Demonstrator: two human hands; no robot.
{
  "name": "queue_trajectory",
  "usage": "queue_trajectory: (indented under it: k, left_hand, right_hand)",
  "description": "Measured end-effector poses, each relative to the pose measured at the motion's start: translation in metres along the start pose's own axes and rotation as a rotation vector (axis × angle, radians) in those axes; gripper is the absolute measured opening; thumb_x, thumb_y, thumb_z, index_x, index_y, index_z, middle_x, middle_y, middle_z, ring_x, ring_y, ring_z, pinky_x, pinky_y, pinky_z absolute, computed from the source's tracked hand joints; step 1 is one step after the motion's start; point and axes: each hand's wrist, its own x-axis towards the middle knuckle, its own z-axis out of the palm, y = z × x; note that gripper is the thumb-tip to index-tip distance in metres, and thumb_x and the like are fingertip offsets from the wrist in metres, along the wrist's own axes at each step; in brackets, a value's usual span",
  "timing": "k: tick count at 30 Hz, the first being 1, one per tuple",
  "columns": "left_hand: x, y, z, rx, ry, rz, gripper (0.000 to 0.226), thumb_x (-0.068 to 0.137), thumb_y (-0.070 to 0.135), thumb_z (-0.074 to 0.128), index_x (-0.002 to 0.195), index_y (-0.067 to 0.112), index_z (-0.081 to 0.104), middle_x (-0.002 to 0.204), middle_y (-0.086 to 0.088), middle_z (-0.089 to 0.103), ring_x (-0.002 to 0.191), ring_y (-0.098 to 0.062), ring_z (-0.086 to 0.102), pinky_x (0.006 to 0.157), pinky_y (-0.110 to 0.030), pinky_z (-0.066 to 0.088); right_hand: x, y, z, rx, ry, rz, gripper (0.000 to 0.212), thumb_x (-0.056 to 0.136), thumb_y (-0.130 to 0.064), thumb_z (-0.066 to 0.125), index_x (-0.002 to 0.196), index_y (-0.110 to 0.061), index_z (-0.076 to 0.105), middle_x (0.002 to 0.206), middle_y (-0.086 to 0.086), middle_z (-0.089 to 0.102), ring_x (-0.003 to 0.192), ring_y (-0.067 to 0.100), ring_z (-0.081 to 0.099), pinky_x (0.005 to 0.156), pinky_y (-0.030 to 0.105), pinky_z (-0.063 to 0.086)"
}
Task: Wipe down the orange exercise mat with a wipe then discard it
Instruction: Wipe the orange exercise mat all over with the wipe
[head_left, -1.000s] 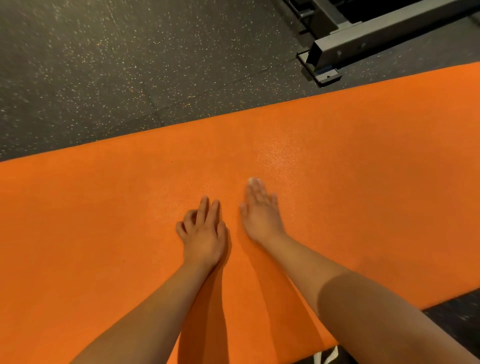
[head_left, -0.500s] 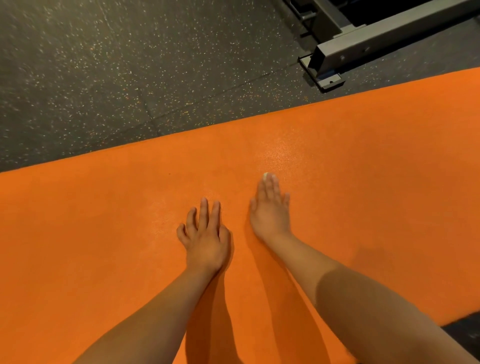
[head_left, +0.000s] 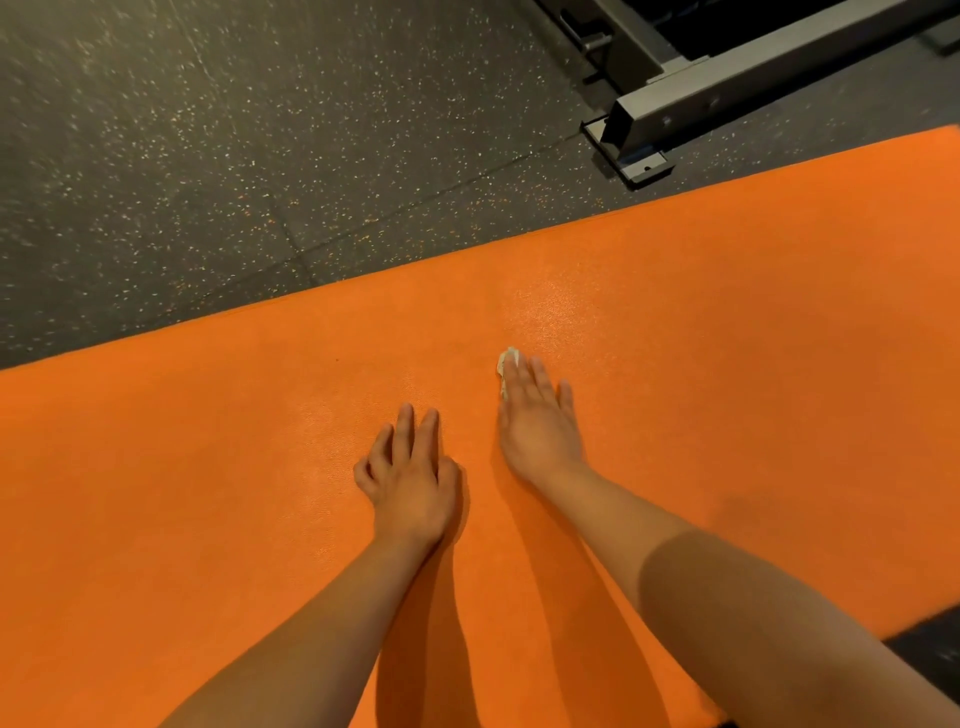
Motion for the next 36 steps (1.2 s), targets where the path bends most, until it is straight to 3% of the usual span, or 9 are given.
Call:
queue_trajectory:
  k: [3,7,11,16,20,24,27,31,36]
  left_hand:
    - [0.009,0.003,-0.006,-0.027,0.072,-0.012,0.056,0.092,0.044,0.033,0.149,0.041,0.035,0.165,0.01,0.016,0.14,-0.023,0.016,0.11,-0.049,0.011]
    - [0.036,0.01,-0.01,-0.016,0.096,0.049,0.054,0.102,0.04,0.039,0.154,0.041,0.027,0.168,0.01,0.007,0.149,-0.022,0.007,0.115,-0.052,0.007]
    - [0.054,0.014,-0.005,0.064,-0.013,0.028,0.058,0.105,0.048,0.026,0.158,0.043,0.004,0.167,0.011,-0.013,0.152,-0.021,-0.013,0.118,-0.055,-0.004]
    - [0.054,0.014,-0.003,0.079,-0.017,0.021,0.059,0.104,0.049,0.023,0.158,0.042,-0.001,0.166,0.011,-0.018,0.151,-0.021,-0.018,0.118,-0.055,-0.008]
    - [0.053,0.012,-0.005,-0.014,0.012,0.042,0.059,0.104,0.048,0.03,0.158,0.043,0.008,0.167,0.015,-0.01,0.152,-0.016,-0.013,0.119,-0.051,-0.008]
    - [0.054,0.005,-0.013,-0.025,0.079,0.079,0.056,0.104,0.047,0.026,0.158,0.037,0.02,0.166,0.017,0.007,0.149,-0.016,0.008,0.116,-0.044,0.004]
    - [0.061,-0.01,-0.023,0.065,0.079,0.128,0.057,0.102,0.048,0.025,0.158,0.036,0.023,0.167,0.013,0.011,0.144,-0.022,0.017,0.111,-0.047,0.012]
    - [0.069,-0.018,-0.026,0.129,0.048,0.058,0.059,0.102,0.056,0.029,0.157,0.042,0.014,0.169,0.008,-0.003,0.148,-0.023,0.004,0.112,-0.051,0.004]
    - [0.071,-0.015,-0.025,0.121,0.075,0.052,0.055,0.103,0.055,0.024,0.157,0.044,0.017,0.168,0.011,0.002,0.144,-0.022,0.009,0.112,-0.051,0.008]
  right_hand:
    - [-0.002,-0.022,0.013,0.012,-0.032,-0.176,0.063,0.108,-0.022,0.028,0.163,-0.027,-0.004,0.169,-0.01,-0.013,0.154,0.01,-0.015,0.125,0.048,-0.006]
    - [0.003,-0.033,0.023,-0.003,-0.07,-0.355,0.06,0.107,-0.023,0.032,0.163,-0.025,0.011,0.17,-0.01,-0.005,0.155,0.008,-0.009,0.126,0.041,-0.005]
    - [0.014,-0.01,0.013,-0.034,0.034,-0.199,0.067,0.104,-0.014,0.034,0.163,-0.024,0.003,0.169,-0.011,-0.01,0.155,0.01,-0.012,0.126,0.042,-0.005]
    - [0.037,0.001,-0.007,0.044,0.109,0.095,0.057,0.109,-0.022,0.024,0.162,-0.015,0.005,0.17,-0.002,-0.009,0.155,0.013,-0.012,0.127,0.043,-0.002]
    - [0.036,-0.043,0.002,0.105,-0.028,-0.185,0.057,0.11,-0.022,0.028,0.163,-0.015,0.008,0.17,-0.002,-0.002,0.156,0.011,-0.008,0.127,0.037,-0.003]
    - [0.04,-0.047,0.0,-0.001,-0.093,-0.351,0.054,0.111,-0.026,0.024,0.163,-0.02,0.013,0.17,-0.007,0.001,0.156,0.009,-0.005,0.125,0.036,-0.006]
    - [0.052,-0.021,-0.006,-0.054,0.016,-0.196,0.059,0.108,-0.019,0.029,0.163,-0.022,0.007,0.17,-0.008,-0.003,0.155,0.01,-0.009,0.126,0.038,-0.008]
    - [0.066,-0.026,-0.009,0.054,0.087,0.036,0.06,0.108,-0.027,0.029,0.163,-0.015,0.006,0.17,-0.004,-0.006,0.155,0.011,-0.012,0.126,0.04,-0.005]
    - [0.058,-0.072,0.005,0.047,-0.096,-0.31,0.059,0.108,-0.031,0.03,0.163,-0.019,0.011,0.17,-0.007,-0.002,0.155,0.008,-0.01,0.127,0.042,-0.002]
